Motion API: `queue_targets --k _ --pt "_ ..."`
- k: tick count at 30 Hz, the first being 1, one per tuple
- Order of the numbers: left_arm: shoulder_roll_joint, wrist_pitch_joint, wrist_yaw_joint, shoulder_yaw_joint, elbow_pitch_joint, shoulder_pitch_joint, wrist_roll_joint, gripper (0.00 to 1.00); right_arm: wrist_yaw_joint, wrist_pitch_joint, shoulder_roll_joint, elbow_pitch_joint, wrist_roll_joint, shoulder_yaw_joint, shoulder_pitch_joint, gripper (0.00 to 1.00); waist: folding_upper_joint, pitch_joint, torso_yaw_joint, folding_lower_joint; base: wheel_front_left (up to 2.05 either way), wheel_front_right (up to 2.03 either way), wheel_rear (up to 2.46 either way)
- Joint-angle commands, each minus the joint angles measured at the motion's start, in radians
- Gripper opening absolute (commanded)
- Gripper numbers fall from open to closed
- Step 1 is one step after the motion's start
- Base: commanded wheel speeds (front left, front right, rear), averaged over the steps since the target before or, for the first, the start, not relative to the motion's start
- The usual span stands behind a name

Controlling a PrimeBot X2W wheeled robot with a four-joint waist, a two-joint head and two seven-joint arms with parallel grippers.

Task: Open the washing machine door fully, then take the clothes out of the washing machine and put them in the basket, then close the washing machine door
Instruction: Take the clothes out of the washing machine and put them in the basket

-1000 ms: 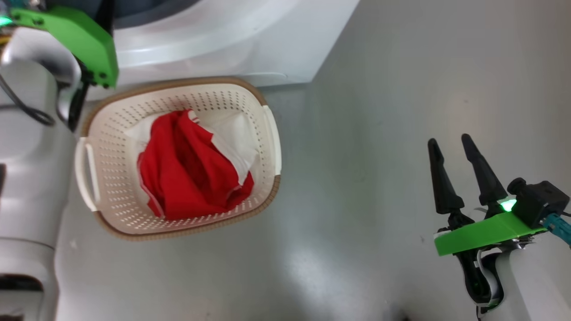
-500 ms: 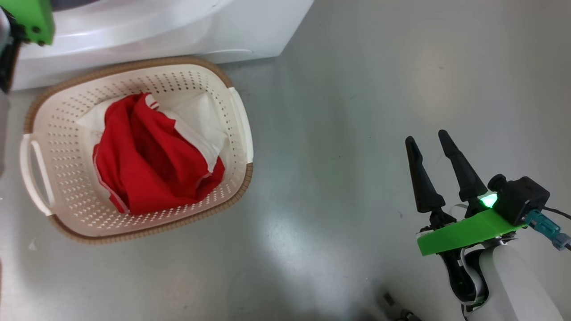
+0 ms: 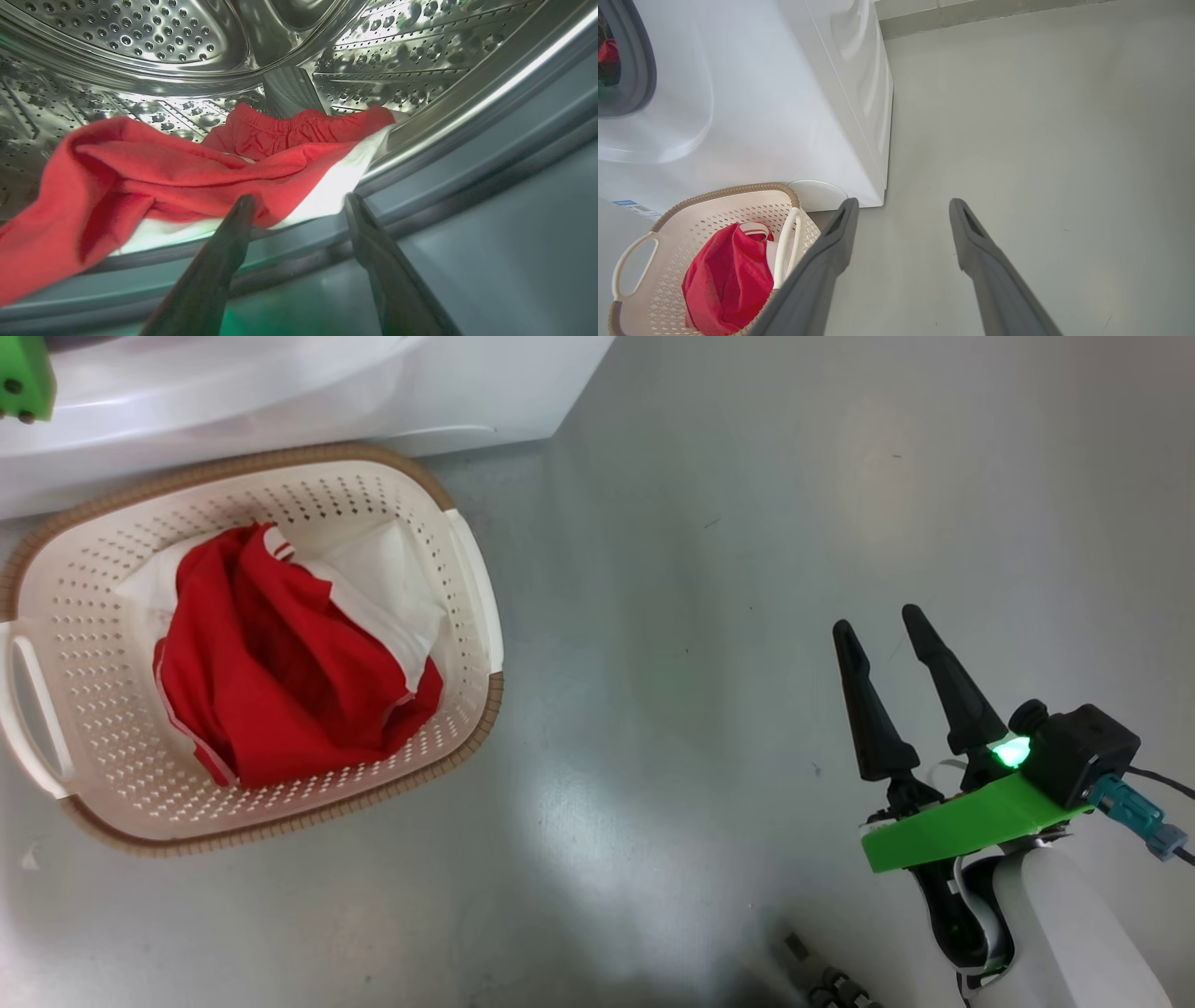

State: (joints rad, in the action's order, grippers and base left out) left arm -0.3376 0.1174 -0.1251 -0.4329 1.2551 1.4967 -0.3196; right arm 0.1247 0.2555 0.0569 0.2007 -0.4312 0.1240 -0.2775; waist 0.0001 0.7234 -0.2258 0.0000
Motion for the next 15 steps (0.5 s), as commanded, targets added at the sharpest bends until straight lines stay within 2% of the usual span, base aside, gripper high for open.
queue_targets --k 1,3,4,5,6,7,8,9,15 --pt "-0.049 0.008 -0.006 0.002 -0.011 0.027 -0.006 1.0 0.006 0.006 0.002 -0.024 -0.005 0.022 0.002 1.0 -0.0001 0.002 -0.002 0.0 0.0 0.0 0.0" --pt "-0.05 0.006 -0.006 -0.007 -0.004 0.031 -0.019 1.0 0.006 0.006 0.002 -0.029 -0.005 0.021 0.0 1.0 -0.0001 0.006 -0.003 0.0 0.0 0.0 0.0" --pt "-0.051 0.006 -0.006 -0.01 -0.002 0.032 -0.022 0.93 0.006 0.006 0.002 -0.03 -0.005 0.02 0.0 1.0 -0.0001 0.007 -0.003 0.0 0.0 0.0 0.0" --pt "-0.052 0.006 -0.006 -0.012 0.0 0.034 -0.025 0.6 0.006 0.006 0.001 -0.03 -0.005 0.02 -0.002 1.0 -0.0001 0.007 -0.004 0.0 0.0 0.0 0.0" --pt "-0.053 0.008 -0.006 -0.014 0.002 0.035 -0.027 0.36 0.006 0.006 0.001 -0.031 -0.005 0.02 -0.003 1.0 -0.0001 0.007 -0.004 0.0 0.0 0.0 0.0" --pt "-0.053 0.008 -0.006 -0.014 0.002 0.035 -0.027 0.36 0.006 0.006 0.001 -0.031 -0.005 0.02 -0.003 1.0 -0.0001 0.007 -0.004 0.0 0.0 0.0 0.0" --pt "-0.053 0.009 -0.006 -0.018 0.004 0.035 -0.028 0.14 0.006 0.006 0.001 -0.033 -0.005 0.02 -0.003 1.0 -0.0001 0.007 -0.004 0.0 0.0 0.0 0.0" --pt "-0.053 0.011 -0.006 -0.023 0.008 0.037 -0.032 0.0 0.006 0.006 0.0 -0.036 -0.006 0.02 -0.003 1.0 -0.0001 0.006 -0.003 0.0 0.0 0.0 0.0" --pt "-0.046 0.05 -0.006 -0.033 0.013 0.041 -0.043 0.0 0.006 0.006 0.001 -0.039 -0.003 0.015 -0.004 1.0 -0.0001 0.0 0.006 0.0 0.0 0.0 0.0"
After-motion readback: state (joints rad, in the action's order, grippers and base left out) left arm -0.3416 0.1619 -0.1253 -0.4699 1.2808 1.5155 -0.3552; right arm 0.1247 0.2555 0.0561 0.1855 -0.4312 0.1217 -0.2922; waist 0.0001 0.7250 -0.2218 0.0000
